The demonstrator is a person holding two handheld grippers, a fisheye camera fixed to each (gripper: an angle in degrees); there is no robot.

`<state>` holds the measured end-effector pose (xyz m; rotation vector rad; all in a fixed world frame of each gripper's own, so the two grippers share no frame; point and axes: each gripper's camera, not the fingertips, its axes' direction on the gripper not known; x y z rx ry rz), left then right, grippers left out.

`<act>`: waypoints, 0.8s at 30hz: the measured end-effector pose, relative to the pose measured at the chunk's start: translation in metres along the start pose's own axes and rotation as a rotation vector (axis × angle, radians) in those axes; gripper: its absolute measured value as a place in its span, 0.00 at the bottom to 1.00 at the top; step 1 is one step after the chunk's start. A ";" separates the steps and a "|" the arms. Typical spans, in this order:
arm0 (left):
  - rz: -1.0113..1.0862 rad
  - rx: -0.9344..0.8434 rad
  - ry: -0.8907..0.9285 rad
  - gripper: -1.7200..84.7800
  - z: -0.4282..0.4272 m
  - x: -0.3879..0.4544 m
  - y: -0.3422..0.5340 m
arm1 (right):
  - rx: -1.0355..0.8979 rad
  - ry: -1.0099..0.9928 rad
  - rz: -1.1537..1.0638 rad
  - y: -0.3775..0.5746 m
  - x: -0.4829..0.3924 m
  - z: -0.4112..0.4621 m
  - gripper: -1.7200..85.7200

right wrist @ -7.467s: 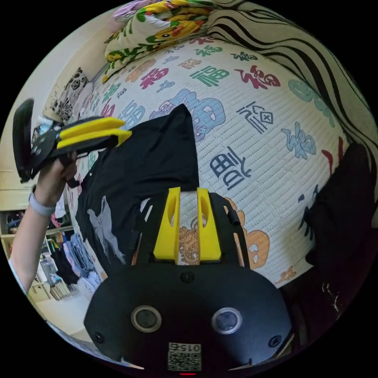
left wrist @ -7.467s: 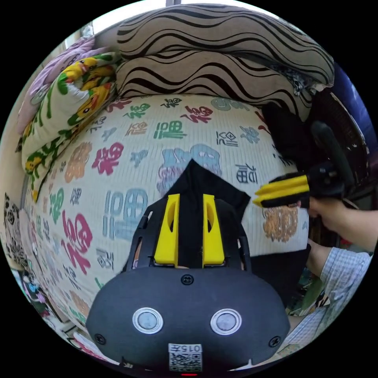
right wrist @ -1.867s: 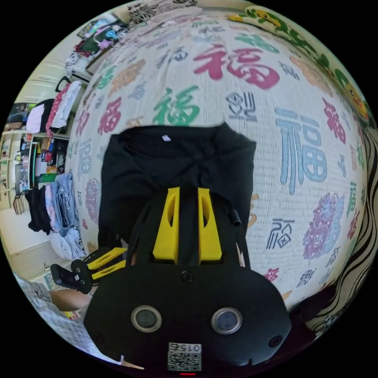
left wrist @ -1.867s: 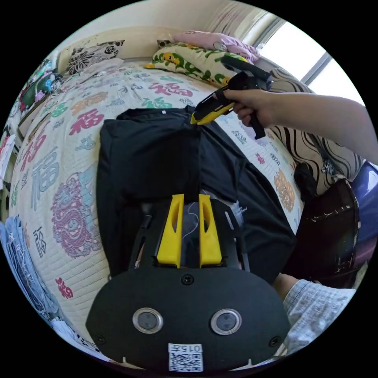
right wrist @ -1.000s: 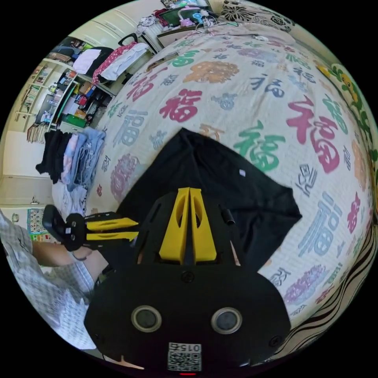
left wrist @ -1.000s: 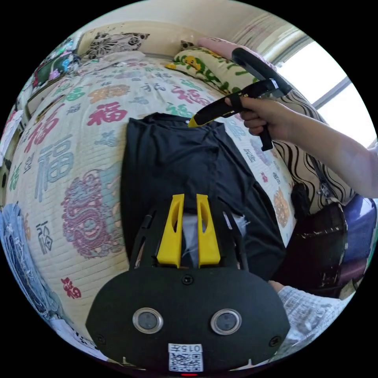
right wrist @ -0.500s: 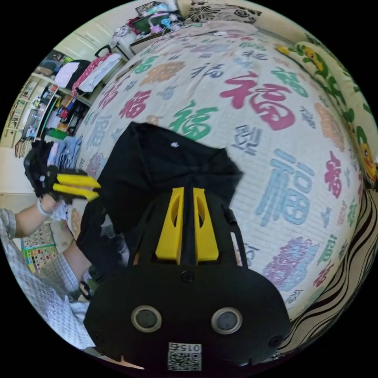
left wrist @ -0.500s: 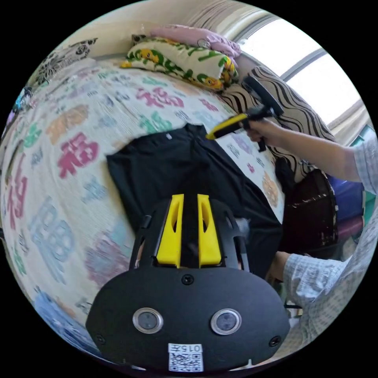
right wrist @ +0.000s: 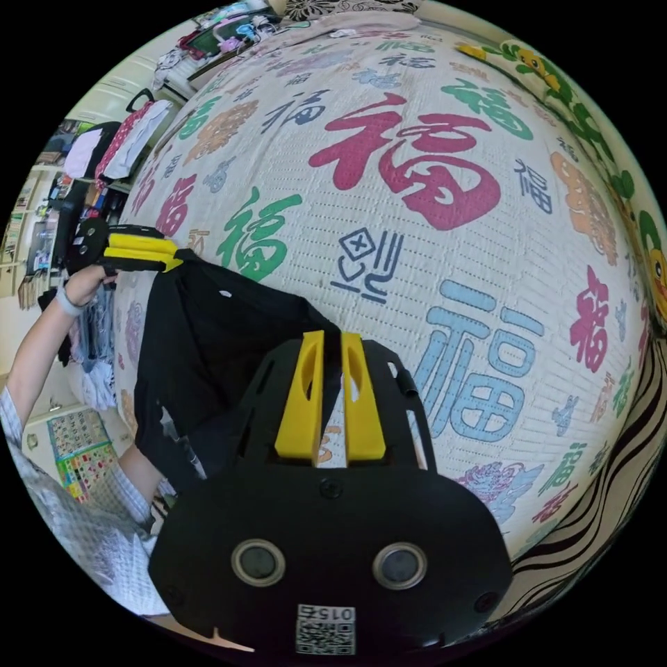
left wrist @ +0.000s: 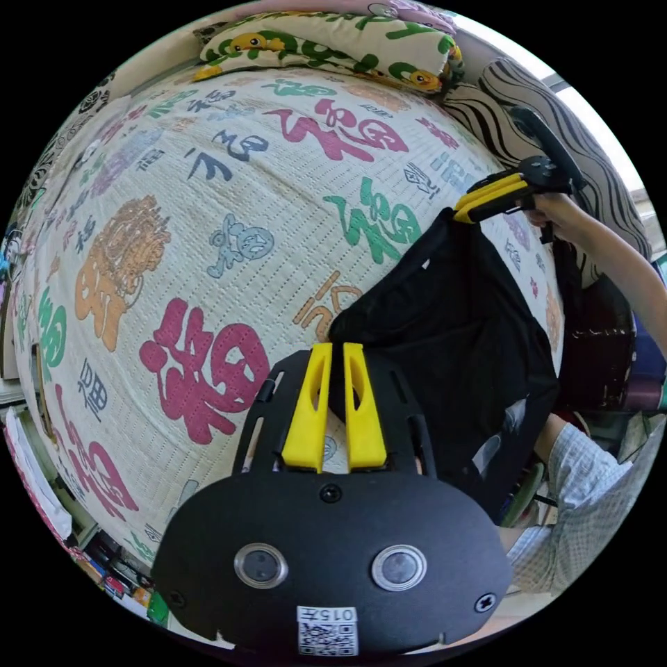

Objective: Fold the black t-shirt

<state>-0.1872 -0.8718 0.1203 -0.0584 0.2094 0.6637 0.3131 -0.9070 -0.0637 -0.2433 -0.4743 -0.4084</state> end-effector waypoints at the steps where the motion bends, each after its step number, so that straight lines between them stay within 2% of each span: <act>1: 0.005 0.014 -0.021 0.05 -0.007 0.008 0.003 | 0.016 0.009 -0.001 0.009 -0.002 -0.003 0.04; 11: -0.064 0.179 -0.196 0.03 -0.106 0.078 0.028 | 0.170 0.231 0.020 0.069 -0.033 -0.050 0.01; 15: -0.029 0.206 -0.349 0.03 -0.136 0.124 0.041 | 0.236 0.329 0.022 0.095 -0.047 -0.059 0.01; 20: -0.004 0.267 -0.428 0.03 -0.168 0.177 0.087 | 0.313 0.288 0.001 0.154 -0.057 -0.055 0.01; 24: 0.054 0.353 -0.377 0.03 -0.196 0.233 0.159 | 0.388 0.194 -0.059 0.234 -0.071 -0.051 0.01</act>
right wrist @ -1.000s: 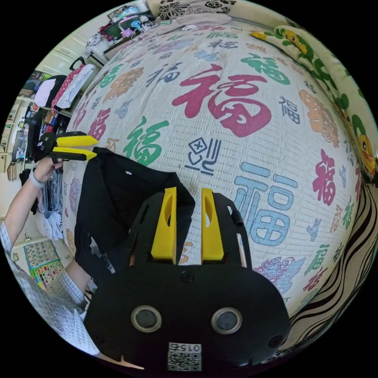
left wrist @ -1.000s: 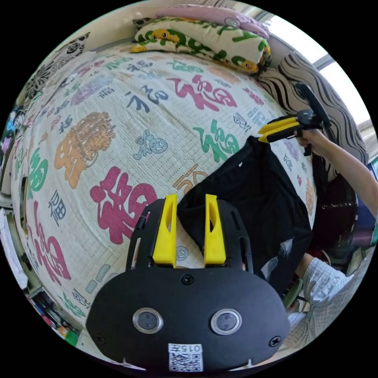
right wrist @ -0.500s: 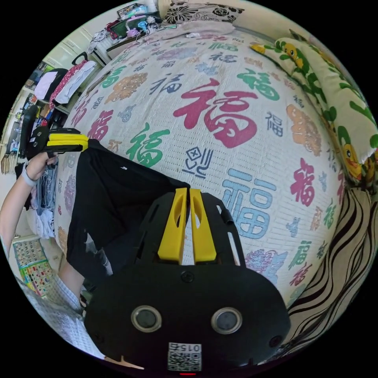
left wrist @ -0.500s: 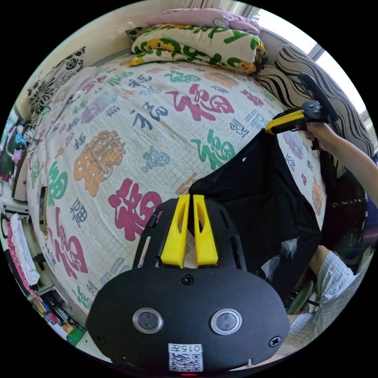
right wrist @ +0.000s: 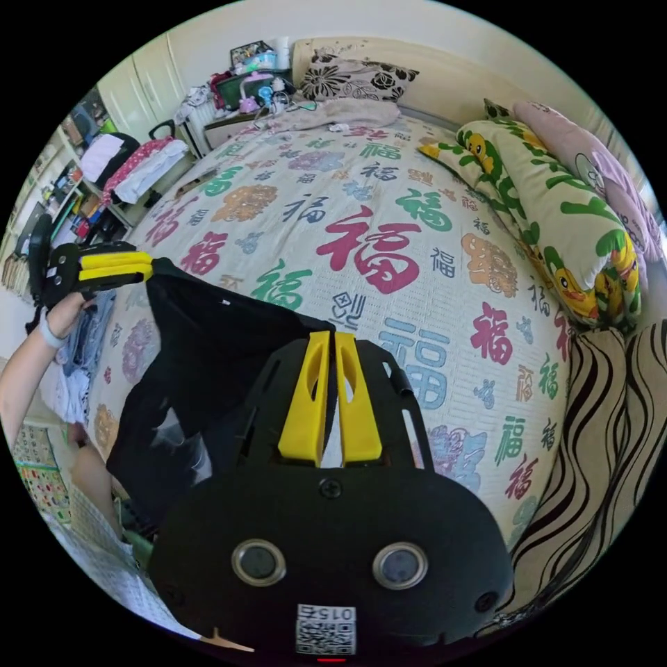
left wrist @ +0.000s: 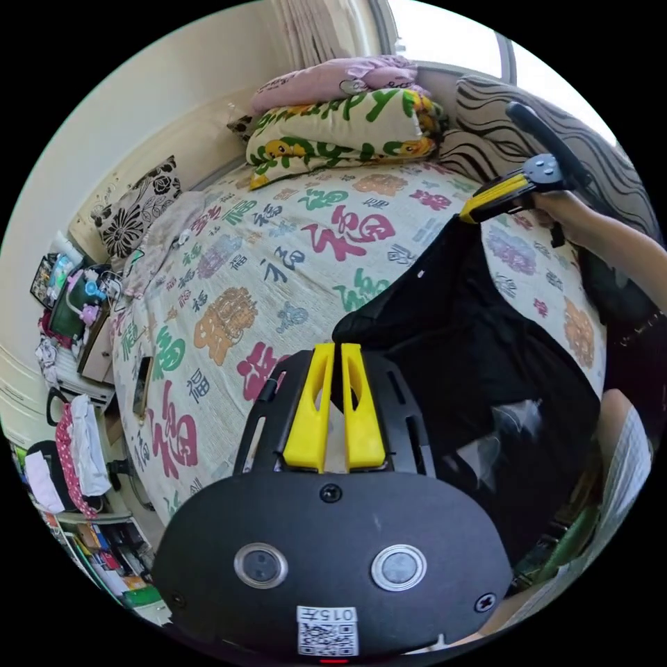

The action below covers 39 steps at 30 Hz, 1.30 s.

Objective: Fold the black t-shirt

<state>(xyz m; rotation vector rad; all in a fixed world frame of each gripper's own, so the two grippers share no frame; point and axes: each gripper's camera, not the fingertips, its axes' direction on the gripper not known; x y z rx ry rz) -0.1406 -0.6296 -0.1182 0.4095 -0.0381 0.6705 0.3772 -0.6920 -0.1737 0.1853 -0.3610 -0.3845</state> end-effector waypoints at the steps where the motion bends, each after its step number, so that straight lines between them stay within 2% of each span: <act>1: 0.025 0.026 0.000 0.03 -0.022 0.016 0.018 | 0.028 -0.026 -0.018 0.026 -0.006 -0.011 0.01; 7: 0.061 0.171 0.067 0.03 -0.136 0.107 0.132 | 0.117 -0.148 -0.104 0.178 -0.054 -0.064 0.01; 10: 0.067 0.187 0.100 0.03 -0.175 0.163 0.196 | 0.094 -0.127 -0.158 0.258 -0.093 -0.069 0.01; 19: 0.013 0.017 0.233 0.03 -0.222 0.284 0.343 | -0.150 -0.181 -0.133 0.436 -0.170 -0.012 0.01; 25: 0.064 -0.036 0.154 0.02 -0.257 0.313 0.373 | -0.194 -0.061 -0.203 0.471 -0.195 0.004 0.01; 31: -0.003 -0.088 0.187 0.02 -0.266 0.308 0.391 | -0.226 -0.103 -0.169 0.481 -0.194 0.023 0.01; 33: 0.002 -0.141 0.215 0.02 -0.263 0.305 0.398 | -0.296 -0.088 -0.174 0.484 -0.194 0.033 0.01; 35: -0.031 -0.196 0.242 0.02 -0.262 0.300 0.405 | -0.313 -0.085 -0.163 0.490 -0.191 0.040 0.02; 39: -0.189 -0.141 0.276 0.04 -0.281 0.280 0.422 | -0.244 -0.079 -0.152 0.491 -0.196 0.048 0.07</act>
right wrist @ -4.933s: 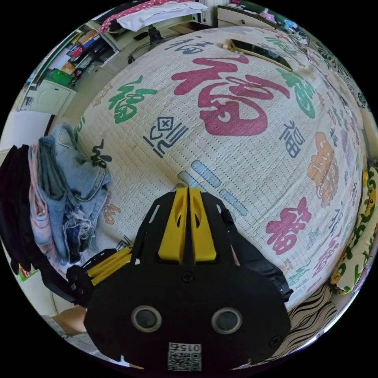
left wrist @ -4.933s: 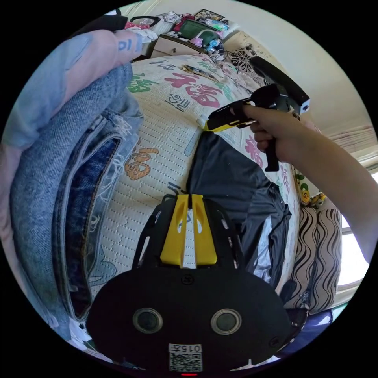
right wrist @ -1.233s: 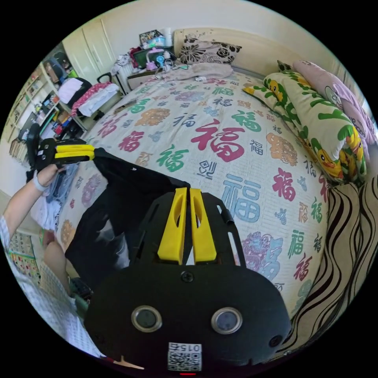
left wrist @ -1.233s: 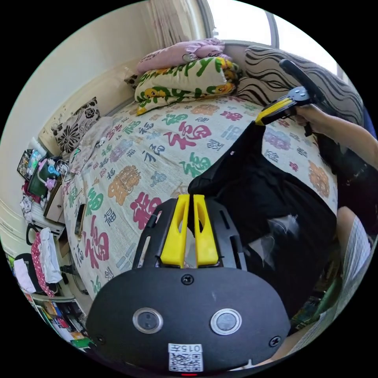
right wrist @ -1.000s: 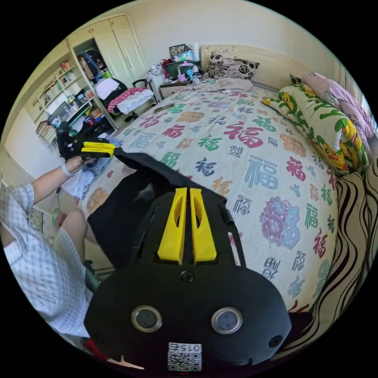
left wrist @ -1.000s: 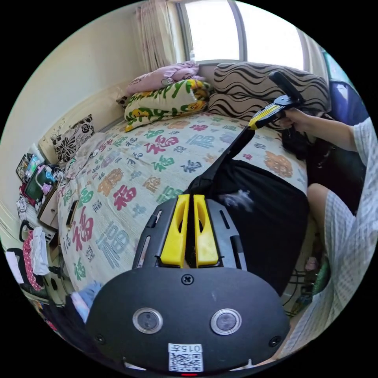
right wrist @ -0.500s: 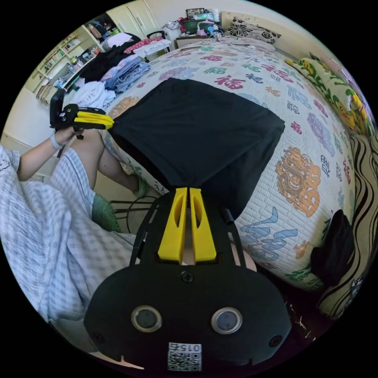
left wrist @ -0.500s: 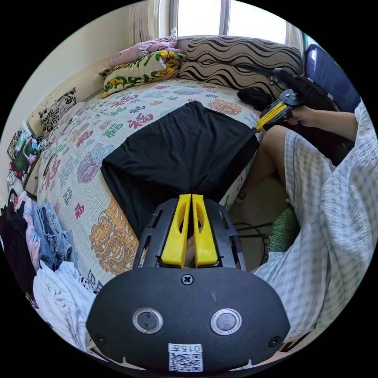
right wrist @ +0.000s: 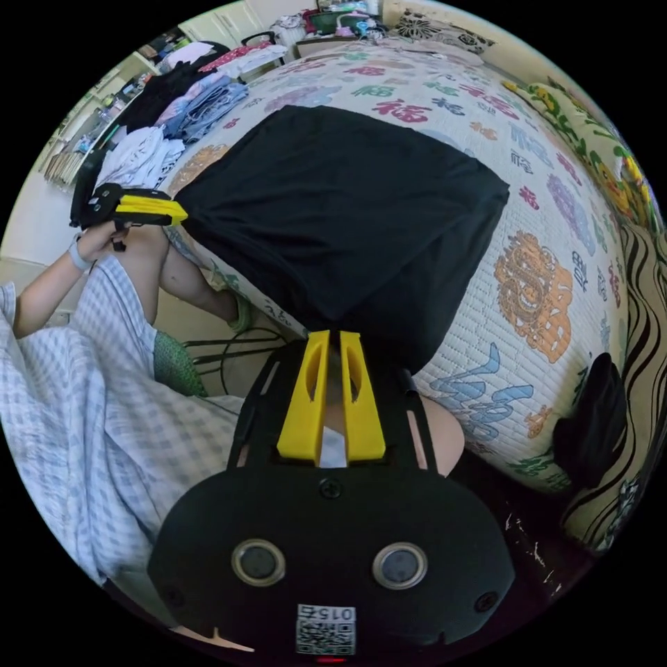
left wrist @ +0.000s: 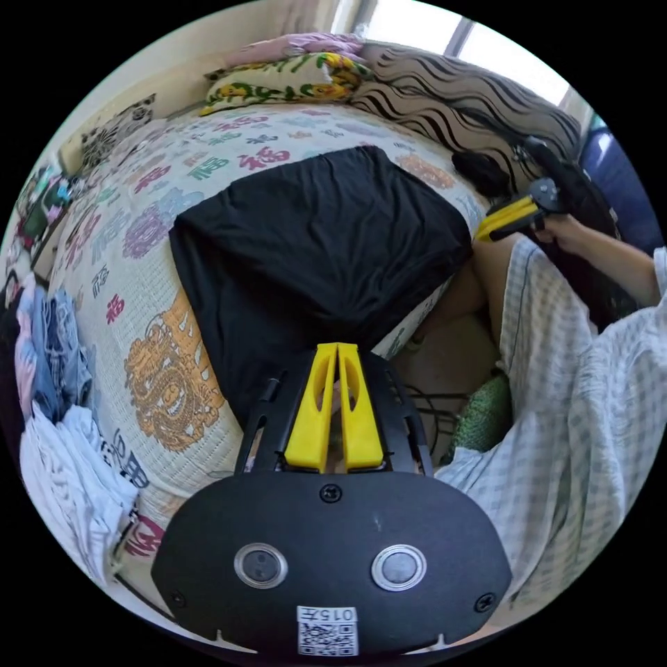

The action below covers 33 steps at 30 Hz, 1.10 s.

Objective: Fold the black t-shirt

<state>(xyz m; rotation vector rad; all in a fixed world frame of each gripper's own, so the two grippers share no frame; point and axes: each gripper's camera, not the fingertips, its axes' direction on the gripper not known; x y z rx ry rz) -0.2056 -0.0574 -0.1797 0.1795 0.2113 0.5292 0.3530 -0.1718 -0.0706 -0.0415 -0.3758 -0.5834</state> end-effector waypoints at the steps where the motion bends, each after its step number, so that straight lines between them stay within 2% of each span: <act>1: -0.027 -0.001 0.011 0.07 0.000 -0.004 0.002 | -0.002 0.029 -0.038 -0.005 -0.007 0.007 0.08; 6: -0.122 -0.013 0.050 0.10 0.010 -0.019 0.006 | -0.143 0.112 -0.149 -0.030 -0.024 0.048 0.10; 10: -0.103 -0.030 0.029 0.07 0.006 -0.028 0.013 | -0.215 0.131 -0.158 -0.039 -0.014 0.065 0.06; 16: -0.098 0.028 0.070 0.04 -0.034 -0.042 0.036 | -0.142 -0.017 -0.077 -0.022 0.009 0.042 0.01; 21: -0.131 0.036 0.095 0.03 -0.054 -0.048 0.056 | -0.148 -0.037 -0.123 -0.002 0.009 0.036 0.01; 24: -0.138 -0.028 0.096 0.04 -0.038 -0.055 0.065 | -0.201 -0.010 -0.135 -0.001 0.011 0.057 0.02; 27: -0.195 -0.085 0.118 0.05 -0.027 -0.070 0.066 | -0.212 -0.098 -0.058 -0.001 0.034 0.069 0.04; 30: -0.199 -0.123 0.131 0.08 -0.044 -0.087 0.068 | -0.128 -0.145 0.069 0.007 0.075 0.051 0.06; 33: -0.219 -0.055 0.124 0.11 -0.073 -0.122 0.074 | -0.016 -0.168 0.230 0.013 0.129 0.027 0.08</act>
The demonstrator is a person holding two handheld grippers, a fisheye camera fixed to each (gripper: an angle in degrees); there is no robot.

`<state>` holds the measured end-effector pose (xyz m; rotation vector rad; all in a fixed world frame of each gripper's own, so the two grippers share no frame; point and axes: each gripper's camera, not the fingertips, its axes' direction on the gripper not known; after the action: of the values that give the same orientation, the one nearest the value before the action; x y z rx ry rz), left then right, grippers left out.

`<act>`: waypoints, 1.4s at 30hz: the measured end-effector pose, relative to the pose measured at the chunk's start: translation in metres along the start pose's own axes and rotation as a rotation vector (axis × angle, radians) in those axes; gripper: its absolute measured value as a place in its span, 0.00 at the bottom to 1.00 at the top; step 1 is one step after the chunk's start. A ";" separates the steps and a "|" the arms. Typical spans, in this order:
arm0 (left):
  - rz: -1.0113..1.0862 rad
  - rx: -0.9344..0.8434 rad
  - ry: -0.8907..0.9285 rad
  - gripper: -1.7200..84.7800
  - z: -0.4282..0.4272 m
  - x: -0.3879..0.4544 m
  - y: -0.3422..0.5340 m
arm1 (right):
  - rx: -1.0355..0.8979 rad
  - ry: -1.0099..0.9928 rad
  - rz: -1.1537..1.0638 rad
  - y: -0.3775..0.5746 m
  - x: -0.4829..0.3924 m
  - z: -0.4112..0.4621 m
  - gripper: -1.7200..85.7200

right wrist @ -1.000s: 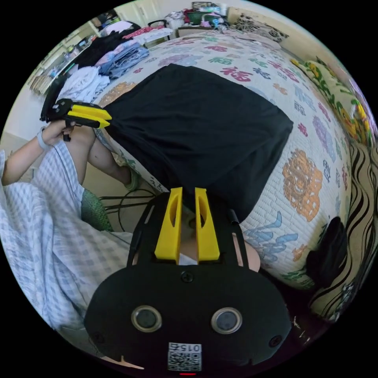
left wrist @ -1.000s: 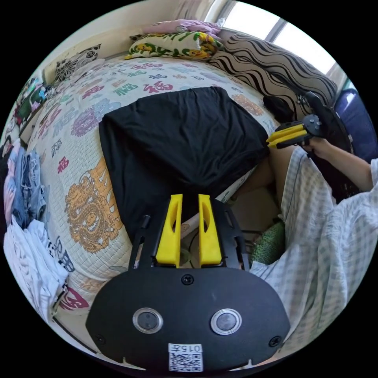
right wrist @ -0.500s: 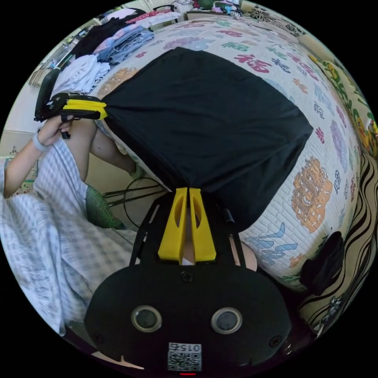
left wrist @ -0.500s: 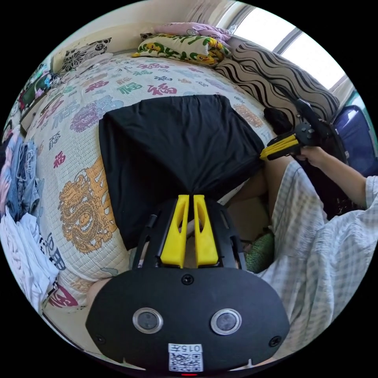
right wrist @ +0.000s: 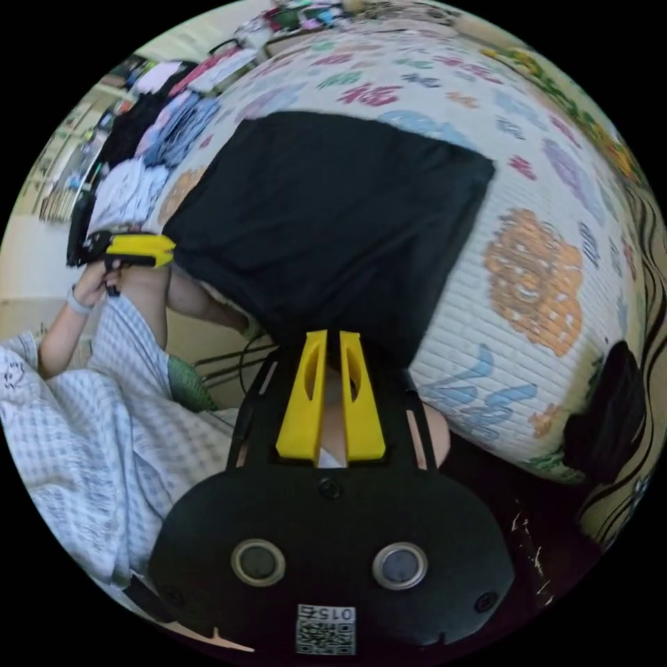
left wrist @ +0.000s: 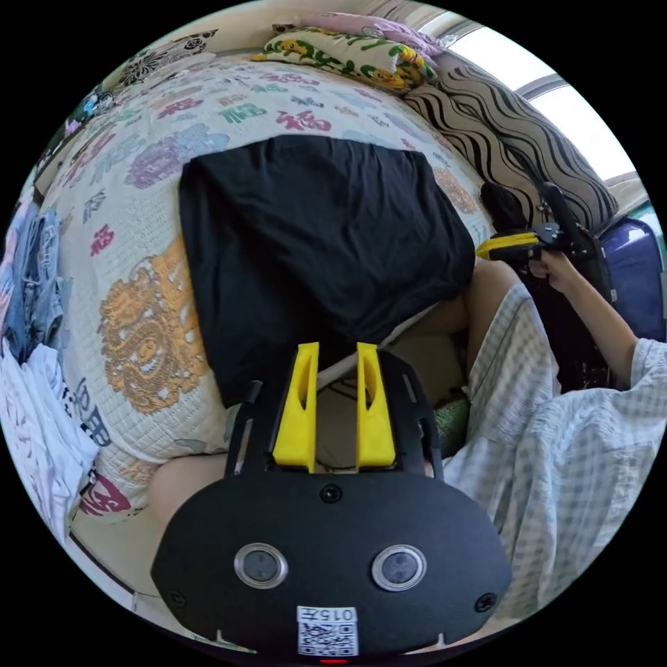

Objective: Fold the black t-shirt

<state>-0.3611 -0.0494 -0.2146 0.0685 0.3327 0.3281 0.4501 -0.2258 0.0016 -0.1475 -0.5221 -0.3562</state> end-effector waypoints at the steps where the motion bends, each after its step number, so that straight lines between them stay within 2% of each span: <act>1: -0.046 0.053 0.010 0.12 -0.014 -0.020 -0.006 | 0.072 -0.040 0.067 -0.005 0.020 -0.012 0.09; 4: -0.168 0.197 0.012 0.13 -0.042 -0.069 -0.035 | 0.232 -0.139 0.205 -0.026 0.062 -0.032 0.12; 7: -0.317 0.293 0.006 0.15 -0.045 -0.113 -0.072 | 0.294 -0.171 0.321 -0.056 0.091 -0.029 0.13; 13: -0.488 0.295 0.222 0.12 -0.008 -0.170 -0.118 | 0.261 -0.273 0.443 -0.110 0.126 -0.004 0.11; 16: -0.495 0.260 0.210 0.06 0.000 -0.175 -0.123 | 0.231 -0.253 0.446 -0.125 0.129 0.004 0.05; 23: -0.424 0.294 0.084 0.02 -0.019 -0.181 -0.113 | 0.240 -0.127 0.430 -0.134 0.126 0.001 0.01; 25: -0.407 0.310 -0.007 0.02 -0.027 -0.178 -0.111 | 0.256 -0.118 0.444 -0.134 0.125 0.000 0.01; 32: -0.382 0.255 -0.008 0.03 -0.017 -0.164 -0.119 | 0.202 -0.051 0.440 -0.155 0.102 0.006 0.08; 36: -0.254 0.348 -0.006 0.04 -0.048 -0.117 -0.085 | 0.235 -0.055 0.289 -0.136 0.056 -0.012 0.08; 39: -0.080 0.204 0.100 0.04 -0.038 -0.064 -0.061 | 0.144 -0.133 0.121 -0.119 0.004 0.001 0.05; 42: 0.041 0.064 0.056 0.04 -0.012 -0.015 -0.037 | 0.010 -0.162 -0.006 -0.113 -0.045 0.031 0.02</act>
<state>-0.3669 -0.0895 -0.2262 0.1289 0.3974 0.3606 0.3580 -0.3101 0.0108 -0.1659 -0.6840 -0.3492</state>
